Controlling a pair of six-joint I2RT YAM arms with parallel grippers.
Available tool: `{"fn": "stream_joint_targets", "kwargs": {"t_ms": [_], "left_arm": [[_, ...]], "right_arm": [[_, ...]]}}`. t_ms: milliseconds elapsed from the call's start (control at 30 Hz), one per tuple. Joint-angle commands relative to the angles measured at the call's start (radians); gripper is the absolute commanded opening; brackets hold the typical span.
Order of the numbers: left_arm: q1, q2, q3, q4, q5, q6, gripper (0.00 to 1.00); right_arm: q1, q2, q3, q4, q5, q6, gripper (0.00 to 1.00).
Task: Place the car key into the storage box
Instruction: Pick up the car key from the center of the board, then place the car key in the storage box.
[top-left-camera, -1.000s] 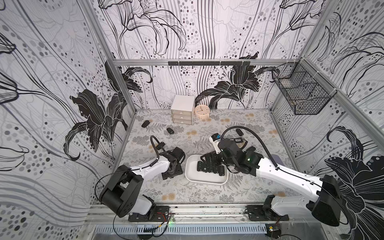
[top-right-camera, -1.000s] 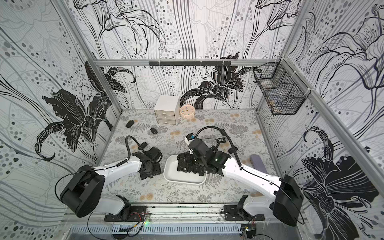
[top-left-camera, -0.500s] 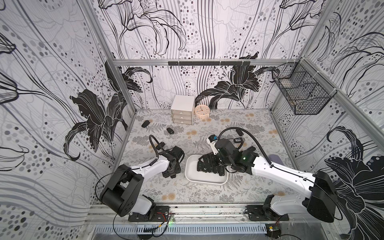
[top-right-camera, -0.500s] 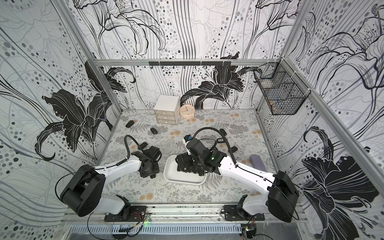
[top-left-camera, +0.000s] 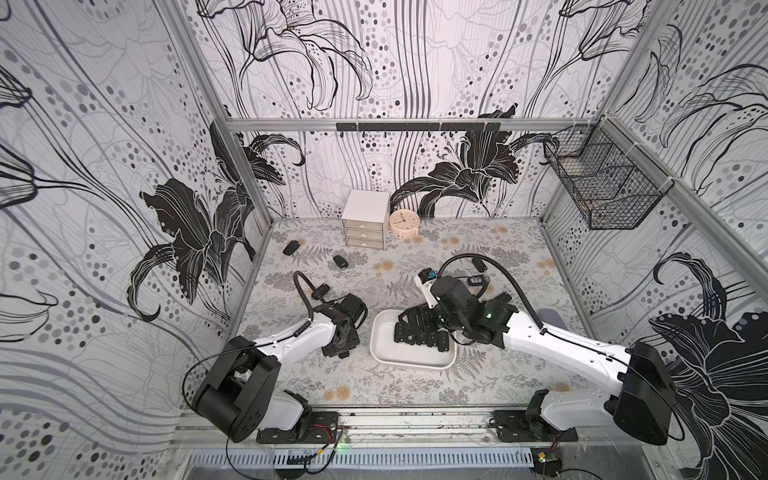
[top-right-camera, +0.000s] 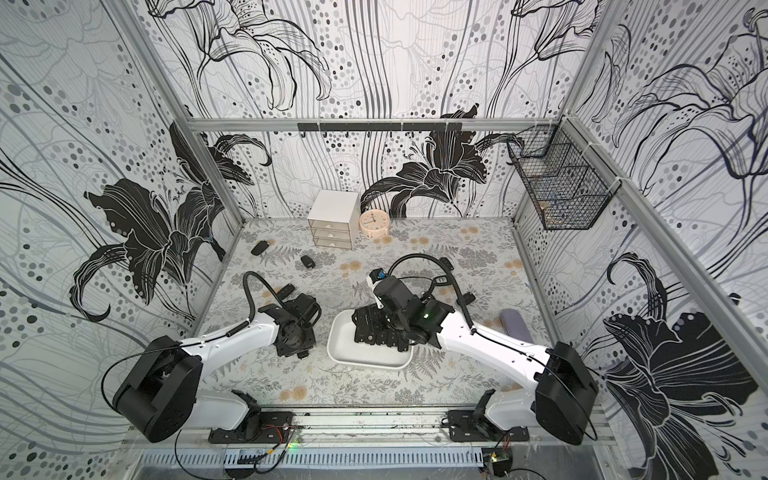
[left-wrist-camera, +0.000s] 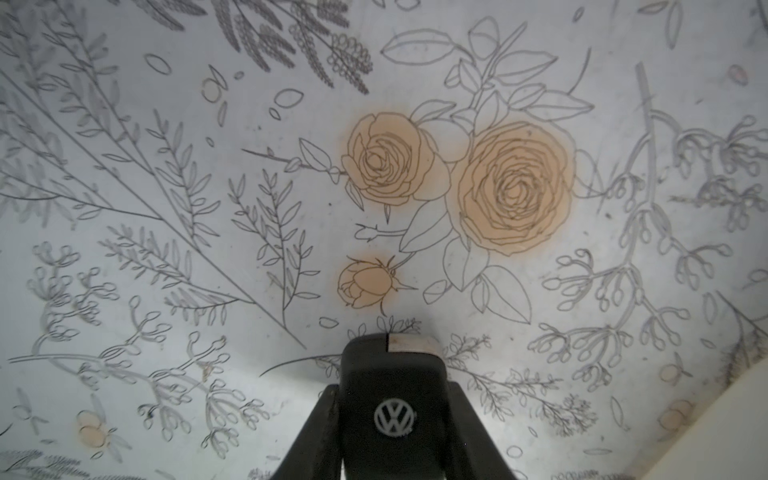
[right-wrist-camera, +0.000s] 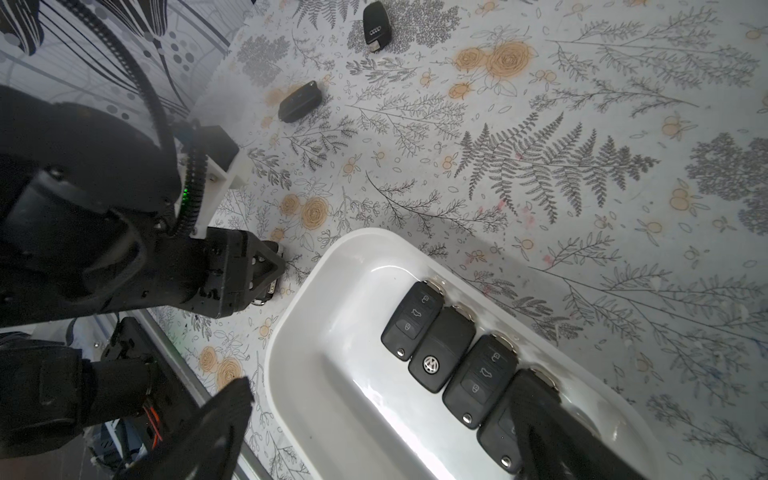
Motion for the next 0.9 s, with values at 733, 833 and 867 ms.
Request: {"fn": "stream_joint_targets", "kwargs": {"t_ms": [733, 833, 867], "left_arm": [[-0.292, 0.239, 0.499, -0.140, -0.091, -0.072, 0.22], [-0.313, 0.299, 0.537, -0.151, -0.105, -0.061, 0.22], [-0.316, 0.317, 0.547, -0.151, -0.106, -0.056, 0.22]], "right_arm": [[-0.102, -0.113, -0.193, 0.077, -0.009, 0.078, 1.00], [-0.105, -0.113, -0.193, 0.077, -0.004, 0.081, 1.00], [-0.105, -0.112, -0.194, 0.077, -0.004, 0.084, 1.00]]}}
